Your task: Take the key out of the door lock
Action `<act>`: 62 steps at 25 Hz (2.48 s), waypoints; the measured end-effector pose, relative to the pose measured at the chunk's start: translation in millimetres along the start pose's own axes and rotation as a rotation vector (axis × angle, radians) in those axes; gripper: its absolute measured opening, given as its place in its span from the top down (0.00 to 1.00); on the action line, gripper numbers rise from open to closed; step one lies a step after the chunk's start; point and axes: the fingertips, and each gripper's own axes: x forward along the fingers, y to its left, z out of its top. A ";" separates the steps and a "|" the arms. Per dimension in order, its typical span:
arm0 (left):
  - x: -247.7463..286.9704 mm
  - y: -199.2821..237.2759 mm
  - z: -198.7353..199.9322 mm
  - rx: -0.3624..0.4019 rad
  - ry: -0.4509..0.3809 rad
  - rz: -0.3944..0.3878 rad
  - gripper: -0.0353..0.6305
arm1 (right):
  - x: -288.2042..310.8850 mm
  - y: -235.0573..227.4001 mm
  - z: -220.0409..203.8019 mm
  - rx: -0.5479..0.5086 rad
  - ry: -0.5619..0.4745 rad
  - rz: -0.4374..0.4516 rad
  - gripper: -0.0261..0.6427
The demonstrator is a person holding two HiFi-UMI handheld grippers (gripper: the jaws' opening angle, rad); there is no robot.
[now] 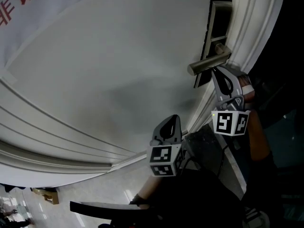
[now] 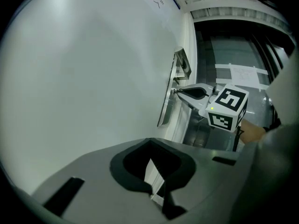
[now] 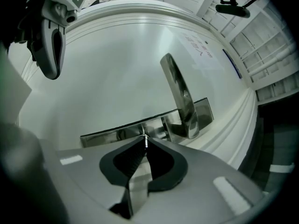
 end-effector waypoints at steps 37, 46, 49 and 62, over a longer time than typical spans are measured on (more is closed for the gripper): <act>-17.5 2.2 2.0 -0.019 -0.022 0.000 0.95 | -1.6 4.0 -1.2 -0.296 0.028 0.096 0.94; -17.6 3.6 3.9 -0.024 -0.032 0.006 0.95 | -1.9 4.2 -1.6 -0.329 0.031 0.097 0.94; -17.4 3.8 4.1 -0.023 -0.032 0.007 0.95 | -1.9 4.2 -1.4 -0.335 0.032 0.097 0.94; -17.4 6.0 0.2 -0.027 -0.020 0.007 0.95 | -1.5 3.6 -1.6 -0.290 0.042 0.108 0.94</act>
